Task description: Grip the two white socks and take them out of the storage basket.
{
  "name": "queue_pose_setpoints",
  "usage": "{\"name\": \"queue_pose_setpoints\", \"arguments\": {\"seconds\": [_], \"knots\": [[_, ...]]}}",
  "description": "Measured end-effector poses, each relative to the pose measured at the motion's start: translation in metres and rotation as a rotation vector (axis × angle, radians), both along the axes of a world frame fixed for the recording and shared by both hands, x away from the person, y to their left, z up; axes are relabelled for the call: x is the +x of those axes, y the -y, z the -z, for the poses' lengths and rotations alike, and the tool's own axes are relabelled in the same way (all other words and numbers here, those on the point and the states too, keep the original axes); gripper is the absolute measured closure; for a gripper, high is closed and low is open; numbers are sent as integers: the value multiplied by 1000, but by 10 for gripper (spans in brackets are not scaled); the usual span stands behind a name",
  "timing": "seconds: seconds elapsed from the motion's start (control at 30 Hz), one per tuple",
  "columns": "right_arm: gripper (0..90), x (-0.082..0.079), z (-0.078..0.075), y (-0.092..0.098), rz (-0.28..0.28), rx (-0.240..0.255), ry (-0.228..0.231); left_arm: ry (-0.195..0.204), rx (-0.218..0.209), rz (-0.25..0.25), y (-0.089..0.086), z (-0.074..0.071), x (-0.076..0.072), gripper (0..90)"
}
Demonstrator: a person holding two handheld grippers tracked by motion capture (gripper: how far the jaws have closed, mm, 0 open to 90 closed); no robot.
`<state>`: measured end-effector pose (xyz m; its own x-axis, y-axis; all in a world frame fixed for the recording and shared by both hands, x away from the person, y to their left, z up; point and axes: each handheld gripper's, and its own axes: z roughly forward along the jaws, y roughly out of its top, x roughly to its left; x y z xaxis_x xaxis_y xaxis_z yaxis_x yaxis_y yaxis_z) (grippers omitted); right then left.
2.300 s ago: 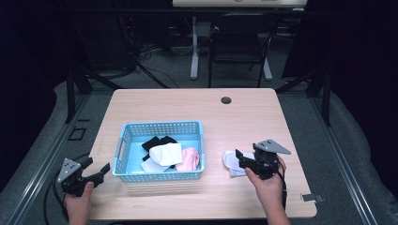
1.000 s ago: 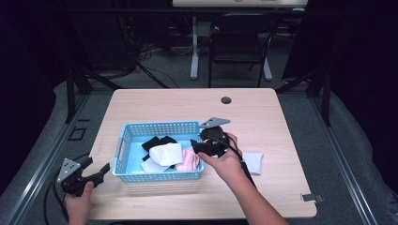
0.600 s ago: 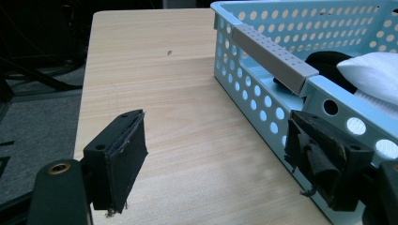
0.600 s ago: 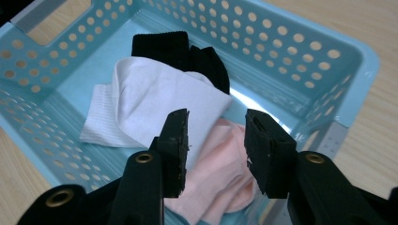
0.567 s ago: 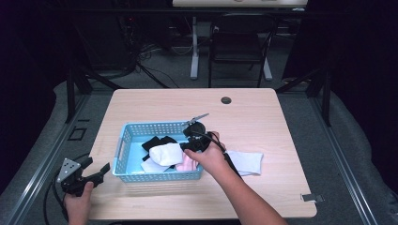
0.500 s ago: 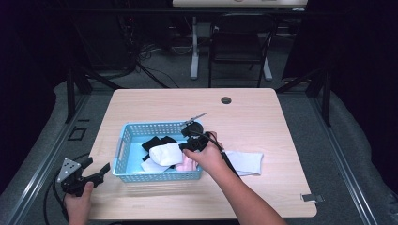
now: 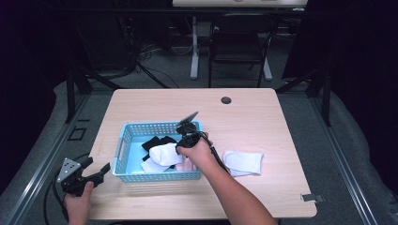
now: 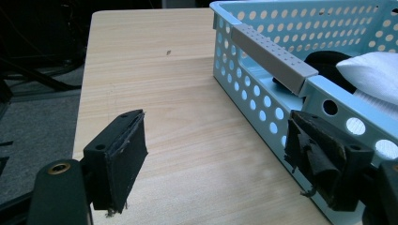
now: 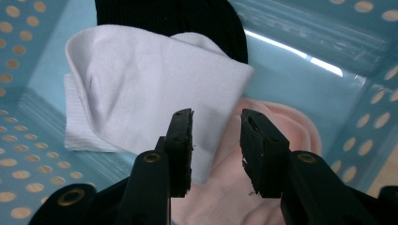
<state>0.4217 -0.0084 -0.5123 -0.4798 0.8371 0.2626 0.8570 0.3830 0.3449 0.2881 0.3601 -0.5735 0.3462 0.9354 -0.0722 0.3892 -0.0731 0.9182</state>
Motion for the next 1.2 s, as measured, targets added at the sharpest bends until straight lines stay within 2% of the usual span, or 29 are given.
{"name": "queue_pose_setpoints", "arguments": {"seconds": [0.03,0.07,0.27,0.3,0.5,0.63,0.73,0.87,1.0,1.07,1.13,1.2], "knots": [[646,0,0,0,0,0,0,1,0,0,0,0,0,207],[655,2,2,-3,-9,-9,-29,1,1,0,0,0,0,207],[676,4,7,-5,-3,1,-56,3,-3,0,0,0,0,207],[713,4,6,-4,-10,10,-42,2,-3,0,-1,0,0,207],[762,2,3,-3,-15,45,-6,1,-1,0,0,0,0,207],[821,-1,3,-4,-36,37,36,0,-1,4,0,0,0,207],[867,-5,-2,-7,-63,55,93,-1,0,1,0,0,0,207],[873,-18,-12,-12,-105,103,217,-1,0,0,0,0,0,207],[876,-34,-25,-16,-188,58,394,0,1,0,0,0,0,207],[876,-40,-30,-17,-214,46,462,1,1,3,0,0,0,207],[877,-47,-34,-17,-232,37,511,-1,4,2,0,0,0,207],[877,-51,-38,-15,-242,60,539,-1,4,1,0,0,0,207]]}}
